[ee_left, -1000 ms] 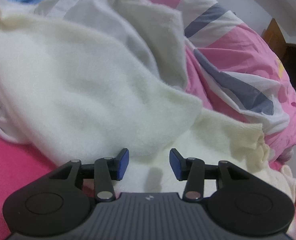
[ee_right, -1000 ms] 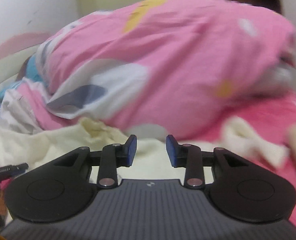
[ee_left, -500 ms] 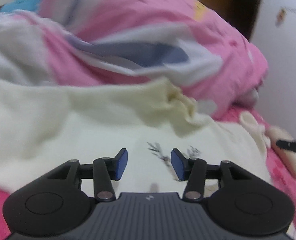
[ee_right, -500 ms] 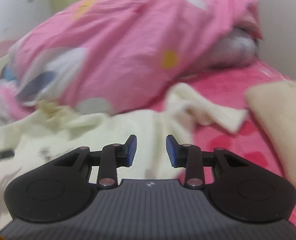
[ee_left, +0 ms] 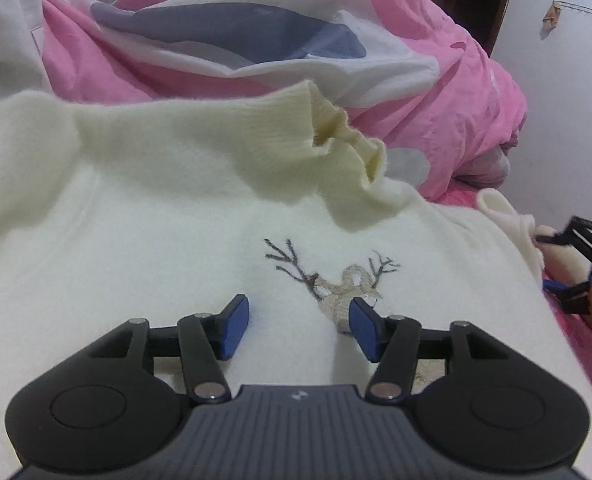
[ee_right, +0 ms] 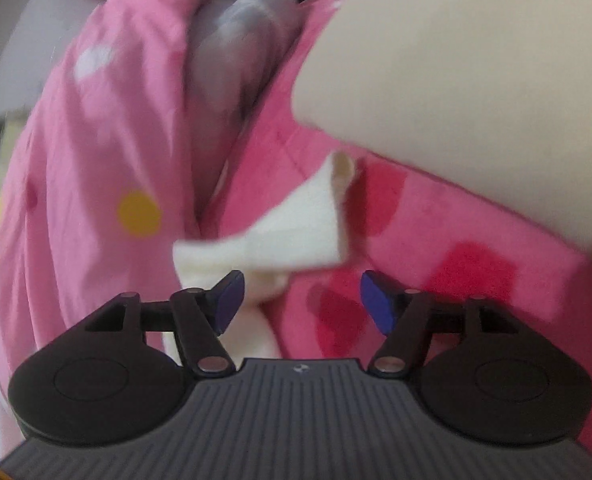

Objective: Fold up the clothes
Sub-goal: 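Move the right gripper to the other sweater sleeve cuff and grasp it, then lift the cuff with the right gripper and carry it across the sweater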

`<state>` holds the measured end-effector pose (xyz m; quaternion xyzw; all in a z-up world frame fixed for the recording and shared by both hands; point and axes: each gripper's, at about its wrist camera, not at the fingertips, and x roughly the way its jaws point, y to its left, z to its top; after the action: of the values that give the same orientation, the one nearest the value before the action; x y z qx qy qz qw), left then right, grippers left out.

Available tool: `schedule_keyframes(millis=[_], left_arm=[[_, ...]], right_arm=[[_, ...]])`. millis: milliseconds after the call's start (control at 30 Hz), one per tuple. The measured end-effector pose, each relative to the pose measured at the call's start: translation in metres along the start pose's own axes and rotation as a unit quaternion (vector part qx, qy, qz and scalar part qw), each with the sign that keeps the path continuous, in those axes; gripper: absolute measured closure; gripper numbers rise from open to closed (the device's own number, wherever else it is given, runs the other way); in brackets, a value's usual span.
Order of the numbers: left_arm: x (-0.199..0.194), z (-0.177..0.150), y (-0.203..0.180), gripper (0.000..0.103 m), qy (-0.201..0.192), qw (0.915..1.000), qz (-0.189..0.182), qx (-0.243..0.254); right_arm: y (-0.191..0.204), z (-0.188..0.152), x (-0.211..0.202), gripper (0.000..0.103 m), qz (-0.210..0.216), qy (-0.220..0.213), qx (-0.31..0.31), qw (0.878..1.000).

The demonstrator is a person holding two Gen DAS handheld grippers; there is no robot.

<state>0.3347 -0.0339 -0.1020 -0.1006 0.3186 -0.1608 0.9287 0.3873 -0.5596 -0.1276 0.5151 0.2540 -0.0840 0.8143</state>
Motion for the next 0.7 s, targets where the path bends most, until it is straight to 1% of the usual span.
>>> schedule_keyframes(millis=[100, 167, 233, 267, 300, 333, 367, 433, 500, 533, 600, 667, 700], left_arm=[[-0.001, -0.001, 0.003, 0.043, -0.004, 0.9999, -0.009, -0.007], [-0.002, -0.002, 0.006, 0.043, -0.006, 0.9997, -0.017, -0.015], [-0.002, -0.003, 0.01, 0.043, -0.009, 0.9994, -0.024, -0.023], [-0.002, -0.003, 0.011, 0.043, -0.01, 0.9993, -0.027, -0.026], [-0.003, -0.003, 0.012, 0.043, -0.011, 0.9991, -0.029, -0.029], [-0.003, -0.003, 0.013, 0.043, -0.012, 0.9989, -0.032, -0.032], [-0.002, -0.003, 0.014, 0.043, -0.013, 0.9987, -0.034, -0.034], [-0.002, -0.003, 0.015, 0.043, -0.014, 0.9985, -0.038, -0.038], [-0.002, -0.003, 0.016, 0.043, -0.015, 0.9984, -0.039, -0.039], [-0.002, -0.003, 0.016, 0.043, -0.015, 0.9983, -0.039, -0.04], [-0.002, -0.004, 0.016, 0.043, -0.015, 0.9983, -0.04, -0.041], [-0.002, -0.003, 0.017, 0.043, -0.014, 0.9982, -0.041, -0.042], [-0.002, -0.003, 0.017, 0.043, -0.014, 0.9982, -0.041, -0.042]], right_arm=[[0.003, 0.001, 0.013, 0.031, 0.005, -0.03, 0.036, 0.999], [0.009, 0.0, 0.021, 0.031, -0.004, -0.047, 0.046, 0.998], [0.016, -0.001, 0.027, 0.038, -0.018, -0.059, 0.036, 0.997], [0.02, -0.003, 0.03, 0.053, -0.027, -0.064, 0.026, 0.997], [0.023, -0.003, 0.031, 0.077, -0.032, -0.069, 0.01, 0.997], [0.027, -0.002, 0.031, 0.09, -0.039, -0.073, -0.005, 0.997], [0.032, -0.001, 0.027, 0.094, -0.04, -0.077, -0.022, 0.996], [0.042, 0.002, 0.02, 0.094, -0.041, -0.085, -0.056, 0.994], [0.063, 0.005, 0.001, 0.095, -0.034, -0.104, -0.119, 0.987], [0.076, 0.006, -0.012, 0.095, -0.031, -0.115, -0.156, 0.981], [0.1, 0.01, -0.039, 0.095, -0.027, -0.14, -0.223, 0.964], [0.122, 0.016, -0.067, 0.095, -0.025, -0.167, -0.282, 0.945], [0.129, 0.022, -0.08, 0.095, -0.026, -0.18, -0.3, 0.936]])
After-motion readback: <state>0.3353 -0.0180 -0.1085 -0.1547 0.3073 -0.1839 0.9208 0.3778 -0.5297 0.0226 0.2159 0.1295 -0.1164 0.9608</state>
